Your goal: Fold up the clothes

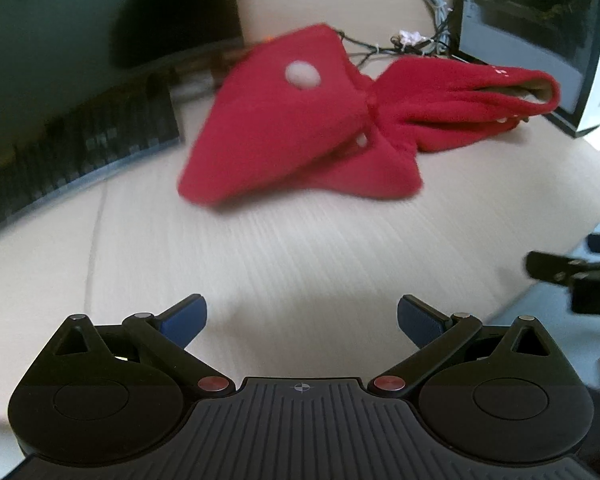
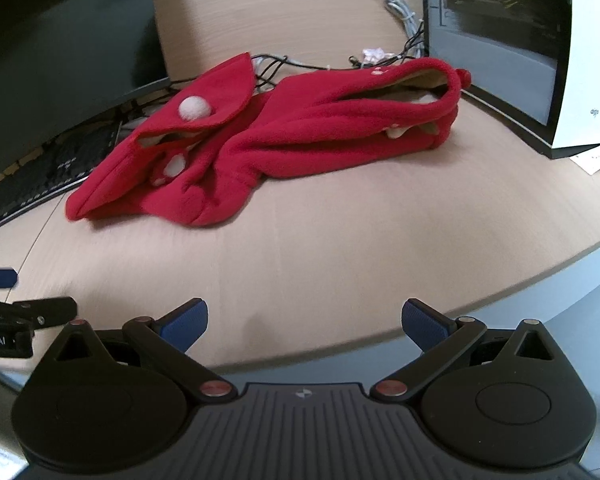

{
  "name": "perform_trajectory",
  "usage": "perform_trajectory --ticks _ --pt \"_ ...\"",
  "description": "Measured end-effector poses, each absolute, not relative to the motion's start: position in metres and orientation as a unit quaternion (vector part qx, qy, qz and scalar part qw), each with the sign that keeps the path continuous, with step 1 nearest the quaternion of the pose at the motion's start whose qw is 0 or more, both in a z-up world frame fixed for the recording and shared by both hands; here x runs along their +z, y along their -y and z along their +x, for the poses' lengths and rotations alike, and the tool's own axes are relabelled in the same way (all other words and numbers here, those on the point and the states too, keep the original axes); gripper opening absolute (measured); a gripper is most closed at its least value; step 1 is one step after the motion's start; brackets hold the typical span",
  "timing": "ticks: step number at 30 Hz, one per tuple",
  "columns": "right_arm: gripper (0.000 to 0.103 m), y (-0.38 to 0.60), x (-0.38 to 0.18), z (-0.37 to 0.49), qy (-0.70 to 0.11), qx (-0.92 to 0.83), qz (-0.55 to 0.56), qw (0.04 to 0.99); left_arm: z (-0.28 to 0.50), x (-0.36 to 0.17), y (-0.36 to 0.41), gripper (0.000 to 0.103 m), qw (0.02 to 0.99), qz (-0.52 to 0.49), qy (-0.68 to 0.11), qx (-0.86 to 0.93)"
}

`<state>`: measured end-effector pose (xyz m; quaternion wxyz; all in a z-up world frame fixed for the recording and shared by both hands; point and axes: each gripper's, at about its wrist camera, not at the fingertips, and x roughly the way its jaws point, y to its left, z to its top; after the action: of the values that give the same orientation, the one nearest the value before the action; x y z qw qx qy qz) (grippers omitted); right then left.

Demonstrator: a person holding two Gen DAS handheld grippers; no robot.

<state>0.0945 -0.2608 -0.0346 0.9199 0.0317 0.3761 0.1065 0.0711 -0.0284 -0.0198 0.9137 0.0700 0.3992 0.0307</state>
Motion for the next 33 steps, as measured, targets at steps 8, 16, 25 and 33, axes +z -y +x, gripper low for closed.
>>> perform_trajectory --ticks 8,16,25,33 --pt "0.103 0.268 -0.014 0.141 -0.335 0.107 0.035 0.936 0.139 -0.023 0.042 0.103 0.907 0.255 -0.332 0.036" --pt "0.103 0.275 -0.003 0.184 -0.311 0.115 0.031 0.943 0.186 -0.028 0.051 0.103 0.902 0.278 -0.329 0.034" --pt "0.103 0.285 0.002 0.241 -0.304 0.129 0.03 0.943 0.211 -0.036 0.041 0.103 0.907 0.191 -0.375 -0.008" --pt "0.103 0.276 0.002 0.274 -0.296 0.133 0.005 0.946 0.215 -0.002 0.001 0.103 0.932 0.145 -0.277 0.186"
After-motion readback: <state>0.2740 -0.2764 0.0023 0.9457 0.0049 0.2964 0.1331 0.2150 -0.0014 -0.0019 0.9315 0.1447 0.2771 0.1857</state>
